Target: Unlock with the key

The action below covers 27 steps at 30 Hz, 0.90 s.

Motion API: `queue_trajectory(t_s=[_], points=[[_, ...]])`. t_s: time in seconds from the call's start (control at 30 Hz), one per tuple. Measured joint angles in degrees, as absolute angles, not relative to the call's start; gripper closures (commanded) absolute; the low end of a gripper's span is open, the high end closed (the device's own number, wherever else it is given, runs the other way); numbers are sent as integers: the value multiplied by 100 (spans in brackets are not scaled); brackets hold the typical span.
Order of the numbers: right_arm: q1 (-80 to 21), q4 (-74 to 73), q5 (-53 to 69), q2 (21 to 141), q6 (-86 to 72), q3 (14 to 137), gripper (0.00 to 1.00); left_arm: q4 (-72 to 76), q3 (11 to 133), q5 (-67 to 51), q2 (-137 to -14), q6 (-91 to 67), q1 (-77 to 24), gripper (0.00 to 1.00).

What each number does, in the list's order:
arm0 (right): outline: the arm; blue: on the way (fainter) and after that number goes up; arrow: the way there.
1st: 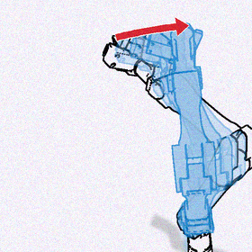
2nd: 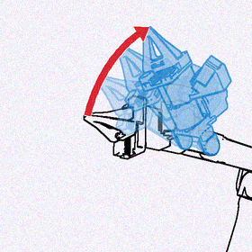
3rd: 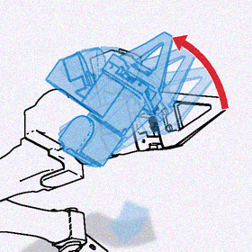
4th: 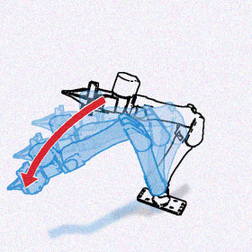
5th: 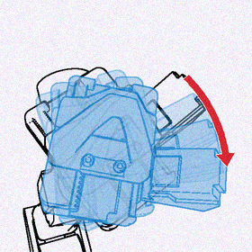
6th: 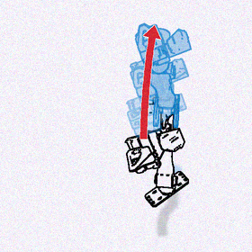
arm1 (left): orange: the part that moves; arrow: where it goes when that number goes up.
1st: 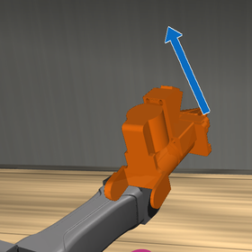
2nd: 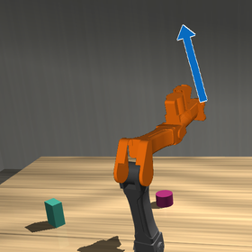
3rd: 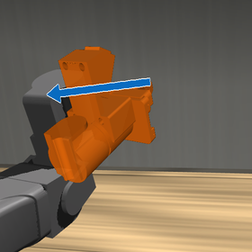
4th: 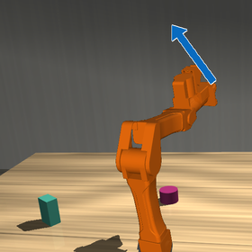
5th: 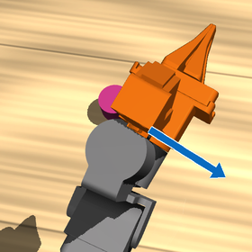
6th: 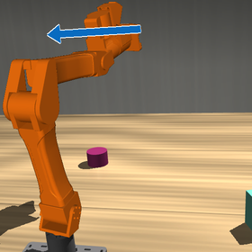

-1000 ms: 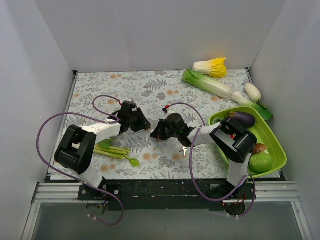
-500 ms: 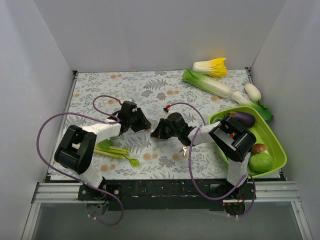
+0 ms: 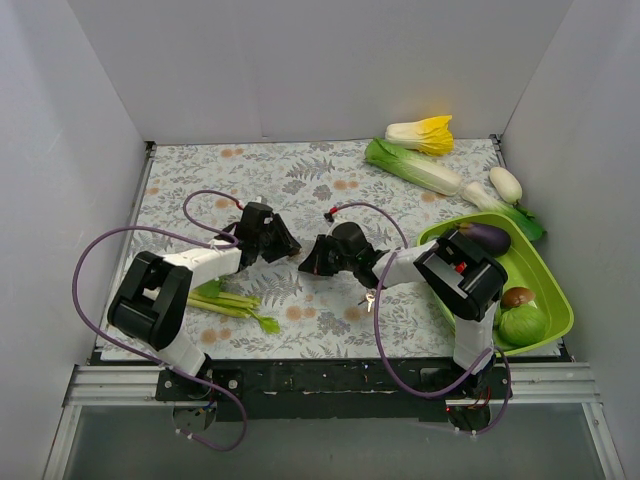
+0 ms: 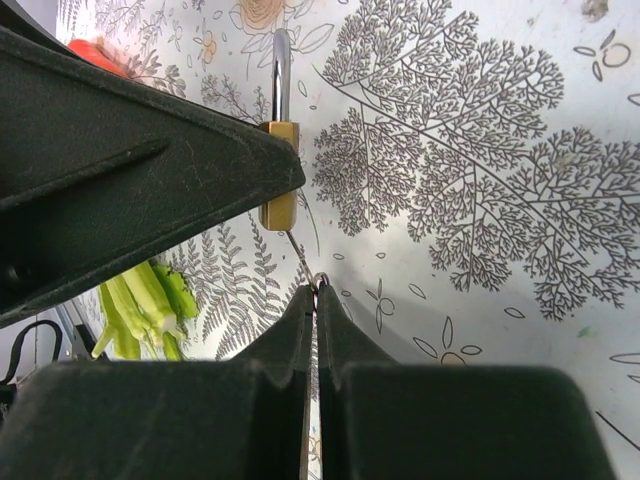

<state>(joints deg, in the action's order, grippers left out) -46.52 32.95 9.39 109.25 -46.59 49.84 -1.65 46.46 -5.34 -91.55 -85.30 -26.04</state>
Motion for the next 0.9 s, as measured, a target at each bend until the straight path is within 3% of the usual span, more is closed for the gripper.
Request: queue_trajectory(t_s=[0.9], points=[[-4556,2794,919,10993,-4497,5400,99,-25,4646,64,-8925,-8438,-2899,100]])
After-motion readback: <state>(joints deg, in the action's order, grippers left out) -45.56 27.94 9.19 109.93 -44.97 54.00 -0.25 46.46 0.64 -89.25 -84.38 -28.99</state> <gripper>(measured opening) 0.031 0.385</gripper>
